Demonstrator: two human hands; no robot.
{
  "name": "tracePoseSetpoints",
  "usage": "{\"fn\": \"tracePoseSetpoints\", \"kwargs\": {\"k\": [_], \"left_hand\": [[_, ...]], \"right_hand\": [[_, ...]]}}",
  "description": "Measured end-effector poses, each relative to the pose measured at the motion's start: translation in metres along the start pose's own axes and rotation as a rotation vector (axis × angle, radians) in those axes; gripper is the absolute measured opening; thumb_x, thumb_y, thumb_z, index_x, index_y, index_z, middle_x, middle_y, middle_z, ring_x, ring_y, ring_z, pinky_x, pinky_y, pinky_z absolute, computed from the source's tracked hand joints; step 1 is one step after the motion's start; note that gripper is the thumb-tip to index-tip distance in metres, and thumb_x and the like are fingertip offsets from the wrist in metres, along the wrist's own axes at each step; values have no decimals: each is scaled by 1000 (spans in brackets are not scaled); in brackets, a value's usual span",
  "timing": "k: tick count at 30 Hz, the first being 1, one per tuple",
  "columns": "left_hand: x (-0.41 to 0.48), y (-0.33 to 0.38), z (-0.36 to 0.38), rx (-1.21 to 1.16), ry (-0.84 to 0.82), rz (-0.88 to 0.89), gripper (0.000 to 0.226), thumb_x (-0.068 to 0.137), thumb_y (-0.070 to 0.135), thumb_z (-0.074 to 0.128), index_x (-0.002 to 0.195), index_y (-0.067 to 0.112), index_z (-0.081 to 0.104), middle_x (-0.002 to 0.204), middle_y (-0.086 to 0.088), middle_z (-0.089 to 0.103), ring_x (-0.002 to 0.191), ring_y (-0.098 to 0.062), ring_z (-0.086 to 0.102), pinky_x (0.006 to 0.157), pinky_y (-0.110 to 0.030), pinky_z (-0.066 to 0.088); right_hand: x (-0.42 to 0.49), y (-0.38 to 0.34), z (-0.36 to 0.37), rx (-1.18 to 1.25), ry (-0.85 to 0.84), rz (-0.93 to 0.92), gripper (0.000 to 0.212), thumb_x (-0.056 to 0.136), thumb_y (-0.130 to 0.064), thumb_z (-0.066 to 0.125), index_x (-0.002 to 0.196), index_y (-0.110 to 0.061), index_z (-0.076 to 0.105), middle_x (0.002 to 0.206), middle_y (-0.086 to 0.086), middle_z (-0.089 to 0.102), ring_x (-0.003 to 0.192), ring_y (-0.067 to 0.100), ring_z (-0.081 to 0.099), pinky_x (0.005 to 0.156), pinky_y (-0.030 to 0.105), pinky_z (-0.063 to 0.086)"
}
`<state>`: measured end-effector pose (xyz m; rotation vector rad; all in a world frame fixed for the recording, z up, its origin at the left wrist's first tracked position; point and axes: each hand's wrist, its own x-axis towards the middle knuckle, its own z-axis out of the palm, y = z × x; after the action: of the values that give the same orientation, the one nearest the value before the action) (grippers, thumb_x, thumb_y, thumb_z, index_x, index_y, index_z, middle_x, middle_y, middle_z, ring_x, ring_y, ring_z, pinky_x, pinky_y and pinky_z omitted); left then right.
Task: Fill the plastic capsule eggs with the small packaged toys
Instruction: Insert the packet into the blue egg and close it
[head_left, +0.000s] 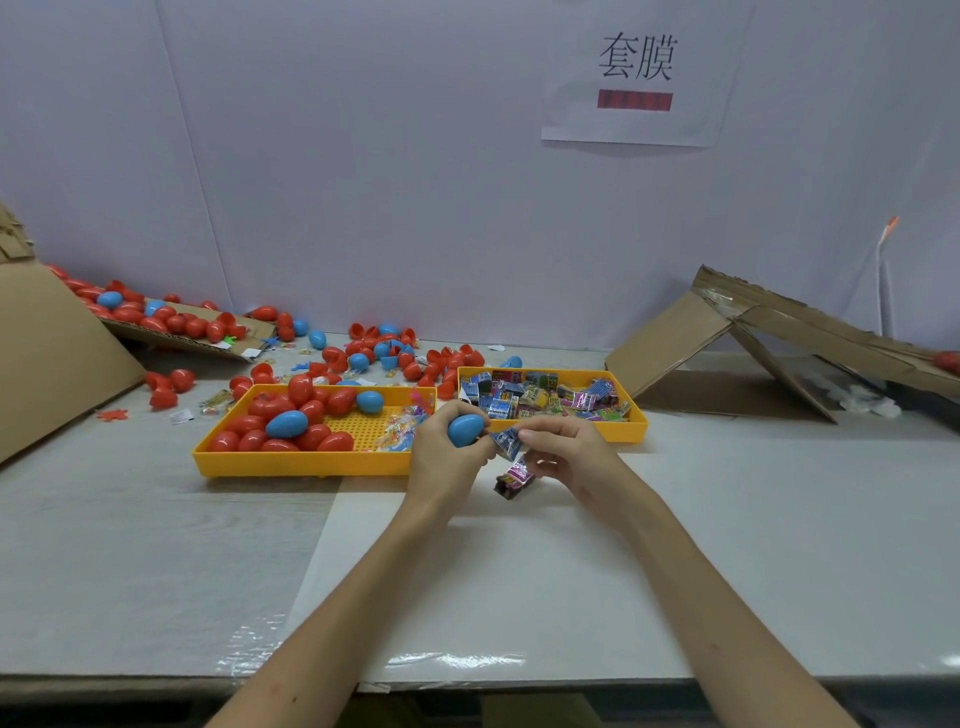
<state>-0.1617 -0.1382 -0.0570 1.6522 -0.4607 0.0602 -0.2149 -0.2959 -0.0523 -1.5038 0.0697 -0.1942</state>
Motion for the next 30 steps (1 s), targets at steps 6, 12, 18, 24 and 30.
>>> {"fn": "tracePoseSetpoints", "kwargs": {"k": [6,12,18,24,30], "left_hand": [[0,-2,-1,-15,49,24,20,88,3,72,89,20,62,90,-1,61,79,-17,62,60,-20,55],[1,-2,0,26,58,67,21,89,2,70,91,21,61,93,1,60,85,-18,63,60,-18,53],[3,-6,-1,12,65,70,20,89,-1,69,92,16,62,92,0,60,85,-20,63,62,-23,55],[3,-8,0,25,44,92,19,90,1,69,96,17,62,93,1,60,83,-19,64,62,-21,56],[6,-2,-3,-205,28,6,10,103,19,54,113,18,54,91,-8,56,66,-15,60,59,-22,54]], "right_hand": [[2,4,1,-76,14,-3,19,96,-5,63,109,-11,76,80,3,69,56,13,51,55,22,47],[1,2,3,-89,-7,32,11,96,-7,63,101,-5,73,82,8,67,58,13,56,56,23,48],[-1,0,2,-34,-40,35,18,97,-8,62,107,-15,75,73,-5,69,58,12,51,55,22,46],[-4,-2,2,-19,-74,27,13,95,-8,64,96,-14,75,77,-3,67,63,15,62,60,24,49],[-3,-3,-2,63,-35,-15,20,92,-12,67,104,-23,79,98,1,73,74,17,67,66,27,50]]}}
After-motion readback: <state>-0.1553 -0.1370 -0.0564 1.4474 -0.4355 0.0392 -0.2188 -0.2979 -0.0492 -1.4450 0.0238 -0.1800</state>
